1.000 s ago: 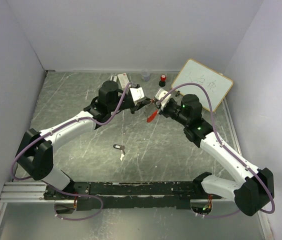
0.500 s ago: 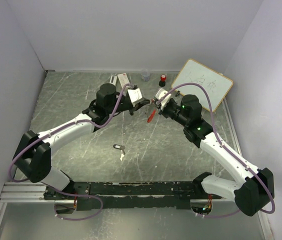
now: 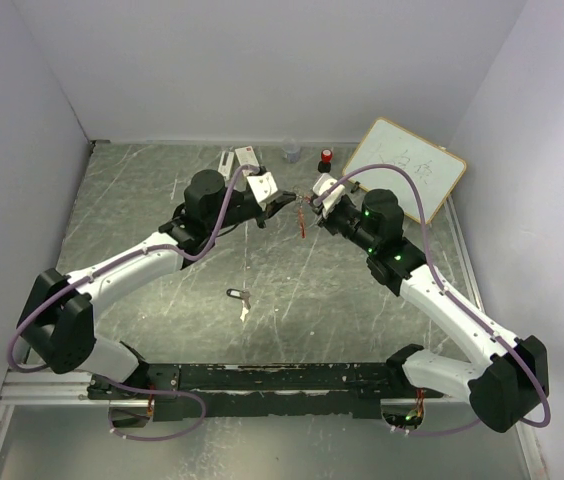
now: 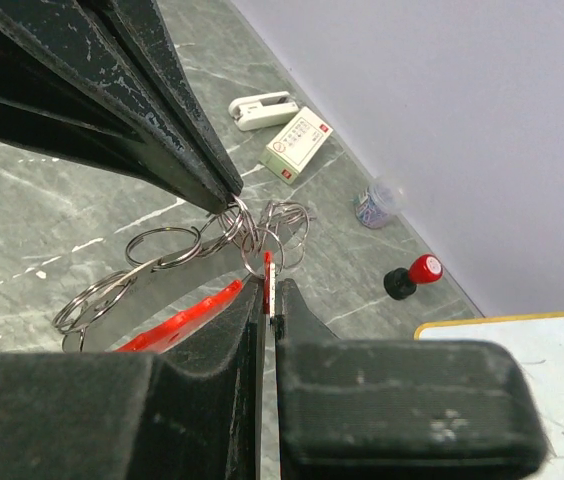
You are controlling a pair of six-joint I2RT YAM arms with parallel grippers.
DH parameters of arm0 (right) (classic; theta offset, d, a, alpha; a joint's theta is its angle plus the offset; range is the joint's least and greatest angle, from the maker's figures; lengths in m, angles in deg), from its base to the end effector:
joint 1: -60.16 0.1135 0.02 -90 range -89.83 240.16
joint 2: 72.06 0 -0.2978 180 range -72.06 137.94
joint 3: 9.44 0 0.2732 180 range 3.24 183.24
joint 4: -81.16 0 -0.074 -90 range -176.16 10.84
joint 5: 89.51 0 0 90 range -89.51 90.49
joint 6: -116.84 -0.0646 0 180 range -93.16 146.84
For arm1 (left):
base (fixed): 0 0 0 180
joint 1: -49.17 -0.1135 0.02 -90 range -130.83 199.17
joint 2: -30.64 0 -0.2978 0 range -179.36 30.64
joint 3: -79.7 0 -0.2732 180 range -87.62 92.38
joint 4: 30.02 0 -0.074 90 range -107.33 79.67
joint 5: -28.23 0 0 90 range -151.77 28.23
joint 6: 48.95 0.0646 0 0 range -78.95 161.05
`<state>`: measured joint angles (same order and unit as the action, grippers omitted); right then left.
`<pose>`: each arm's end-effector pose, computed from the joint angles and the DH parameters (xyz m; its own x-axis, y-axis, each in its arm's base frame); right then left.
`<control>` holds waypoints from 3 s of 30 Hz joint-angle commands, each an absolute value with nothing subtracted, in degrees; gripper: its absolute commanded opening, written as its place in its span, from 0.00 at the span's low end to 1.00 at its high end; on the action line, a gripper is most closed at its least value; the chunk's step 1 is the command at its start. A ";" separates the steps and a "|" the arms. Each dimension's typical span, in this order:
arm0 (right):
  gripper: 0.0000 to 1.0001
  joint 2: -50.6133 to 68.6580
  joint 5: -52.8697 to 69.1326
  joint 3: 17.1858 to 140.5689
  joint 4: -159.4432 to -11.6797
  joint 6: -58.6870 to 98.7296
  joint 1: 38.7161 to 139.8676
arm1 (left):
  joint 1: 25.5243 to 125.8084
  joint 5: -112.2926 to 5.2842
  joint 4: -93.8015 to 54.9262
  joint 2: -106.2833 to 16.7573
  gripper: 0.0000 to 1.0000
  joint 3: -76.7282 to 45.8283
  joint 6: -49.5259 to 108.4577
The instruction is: Put the keys on the keyring
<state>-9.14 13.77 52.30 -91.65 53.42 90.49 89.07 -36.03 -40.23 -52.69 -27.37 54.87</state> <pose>0.2454 0.1608 0.3531 0.1953 -0.3903 -0.8997 -0.6712 0.6157 -0.4128 0.2784 -0.2693 0.3595 0.2151 0.1006 -0.9714 0.8852 0.4000 0.2375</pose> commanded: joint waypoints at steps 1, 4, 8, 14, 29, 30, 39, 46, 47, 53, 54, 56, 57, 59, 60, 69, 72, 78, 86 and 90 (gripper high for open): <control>0.00 -9.84 12.38 51.43 -92.66 52.68 90.49 | 88.59 -37.71 -43.89 -50.38 0.07 -27.80 53.94; 0.00 -9.34 12.15 51.32 -92.51 52.70 90.49 | 88.17 -37.54 -45.26 -49.73 0.07 -28.48 53.05; 0.00 -8.65 12.21 50.94 -92.65 52.37 90.49 | 87.63 -37.35 -46.81 -49.16 0.07 -29.10 51.88; 0.00 -8.19 12.06 50.57 -93.21 52.10 90.44 | 86.68 -35.96 -49.08 -48.59 0.07 -29.96 50.07; 0.00 -8.63 11.25 52.62 -92.08 52.41 90.49 | 86.25 -43.61 -42.39 -49.21 0.29 -27.85 50.16; 0.00 -8.62 11.28 53.04 -91.60 52.41 90.49 | 86.13 -45.89 -41.79 -48.95 0.38 -27.89 50.06; 0.00 -5.26 12.04 58.22 -84.89 51.75 90.56 | 84.84 -55.97 -42.16 -45.08 0.56 -32.02 48.46; 0.00 1.67 6.66 66.82 -70.71 51.74 92.42 | 84.76 -56.78 -40.78 -43.67 0.55 -33.72 47.36; 0.00 3.33 5.44 69.26 -67.78 51.80 92.76 | 84.72 -56.93 -40.62 -43.56 0.55 -33.91 47.17; 0.00 11.60 -0.48 76.65 -57.34 51.50 94.51 | 84.74 -57.19 -39.56 -43.68 0.54 -33.94 46.67; 0.00 13.05 -0.60 78.18 -55.44 50.97 94.60 | 84.76 -57.24 -39.33 -43.77 0.54 -33.80 46.59; 0.00 16.10 -0.84 82.73 -51.00 49.15 94.65 | 84.76 -57.30 -38.60 -43.96 0.53 -33.33 46.84; 0.00 17.65 -0.86 84.84 -48.81 48.35 94.68 | 84.72 -57.32 -38.17 -44.05 0.53 -33.22 46.97; 0.00 19.80 -0.85 87.97 -46.04 47.08 94.63 | 84.68 -57.86 -37.79 -44.00 0.53 -33.17 47.02; 0.00 20.56 -0.74 89.00 -45.47 46.79 94.63 | 84.68 -58.16 -37.80 -43.93 0.53 -33.28 47.09; 0.00 24.33 0.73 91.15 -43.45 44.13 94.66 | 84.58 -62.14 -37.10 -42.79 0.51 -34.25 46.03; 0.00 26.68 2.29 93.32 -40.87 43.17 94.62 | 84.50 -64.88 -37.50 -42.04 0.51 -35.00 44.46; 0.00 31.37 4.77 97.80 -35.69 42.06 94.57 | 84.24 -69.43 -37.05 -40.84 0.51 -35.56 41.87; 0.00 36.52 5.08 101.64 -32.81 41.20 94.63 | 83.81 -72.36 -36.10 -38.71 0.50 -36.86 41.14; 0.00 38.82 4.25 102.60 -32.36 40.82 94.62 | 83.63 -73.01 -35.73 -37.97 0.50 -37.24 41.03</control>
